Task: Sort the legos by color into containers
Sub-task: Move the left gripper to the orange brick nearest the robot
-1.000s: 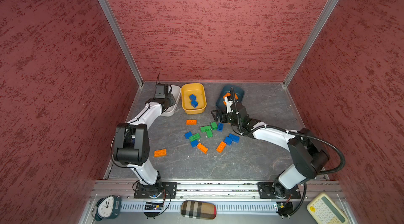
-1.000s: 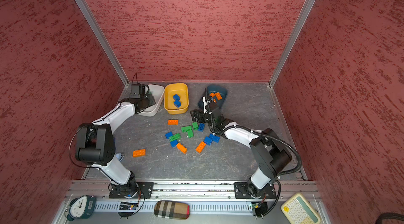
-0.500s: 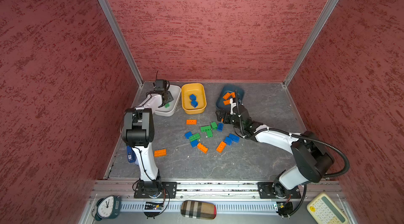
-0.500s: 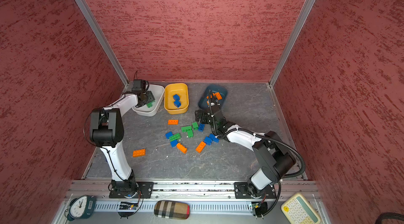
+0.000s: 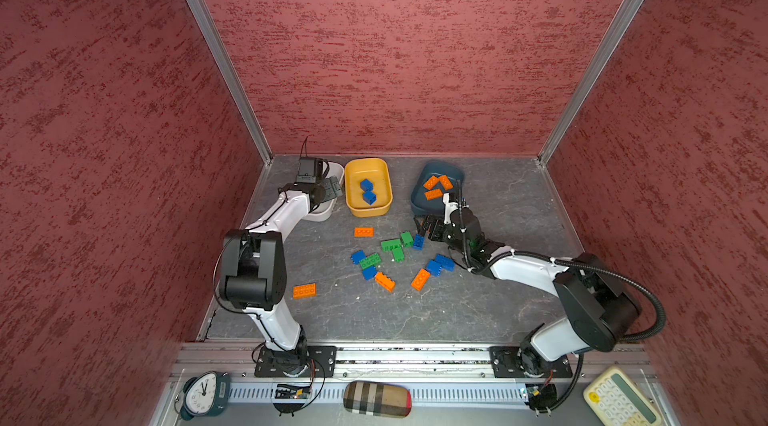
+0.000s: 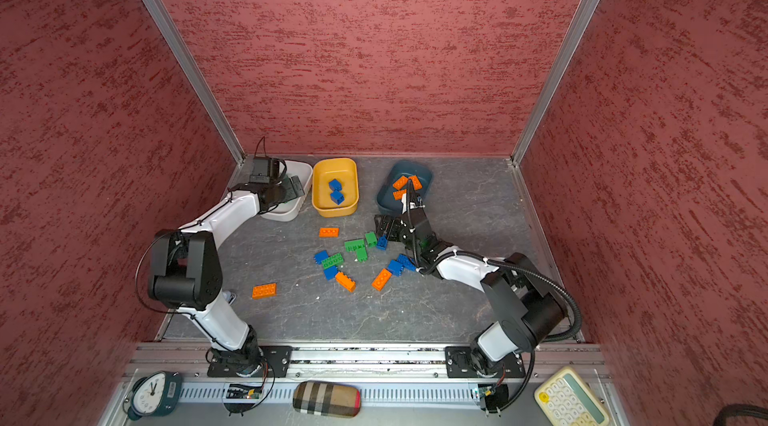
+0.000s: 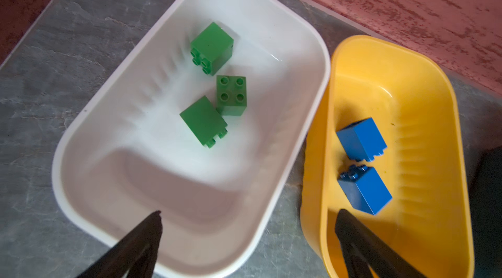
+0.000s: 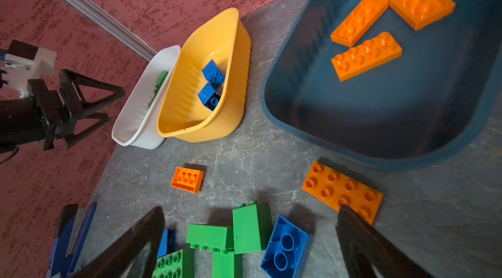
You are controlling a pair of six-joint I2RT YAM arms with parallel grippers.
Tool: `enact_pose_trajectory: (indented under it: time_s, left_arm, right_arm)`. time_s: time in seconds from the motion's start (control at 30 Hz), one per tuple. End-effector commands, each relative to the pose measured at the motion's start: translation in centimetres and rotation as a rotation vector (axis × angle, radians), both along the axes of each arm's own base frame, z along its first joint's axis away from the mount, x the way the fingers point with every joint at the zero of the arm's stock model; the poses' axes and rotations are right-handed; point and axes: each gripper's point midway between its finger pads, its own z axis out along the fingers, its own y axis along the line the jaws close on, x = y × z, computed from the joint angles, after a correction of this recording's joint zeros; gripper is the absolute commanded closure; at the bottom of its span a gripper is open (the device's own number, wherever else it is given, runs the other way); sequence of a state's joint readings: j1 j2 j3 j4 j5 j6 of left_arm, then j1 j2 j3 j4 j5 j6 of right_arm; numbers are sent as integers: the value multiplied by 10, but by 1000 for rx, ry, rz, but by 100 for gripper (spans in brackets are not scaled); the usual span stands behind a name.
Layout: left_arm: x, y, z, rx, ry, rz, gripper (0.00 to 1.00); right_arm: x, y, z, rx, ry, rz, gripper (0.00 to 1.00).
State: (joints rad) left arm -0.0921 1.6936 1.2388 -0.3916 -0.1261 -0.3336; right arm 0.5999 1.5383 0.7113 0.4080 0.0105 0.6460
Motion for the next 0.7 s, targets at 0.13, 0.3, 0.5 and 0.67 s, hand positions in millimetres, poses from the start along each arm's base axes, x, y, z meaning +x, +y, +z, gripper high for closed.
enact_pose_trajectory:
  time_s: [0.13,0.3,0.5,0.67]
  left_arm:
    - [-54,-20,16,93,-4,-15,1]
    - [-116,5,4,59,136,206,1]
    - [-195,8,-16,-33,376,429,1]
    - [-257,9,-37,-182,549,721,1]
  right_arm:
    - [1,22,13,-10,-62,136,1]
    - [5,20,10,-43,-65,123,1]
    - [7,20,8,-53,-78,118,1]
    - [9,21,2,-79,-79,130,1]
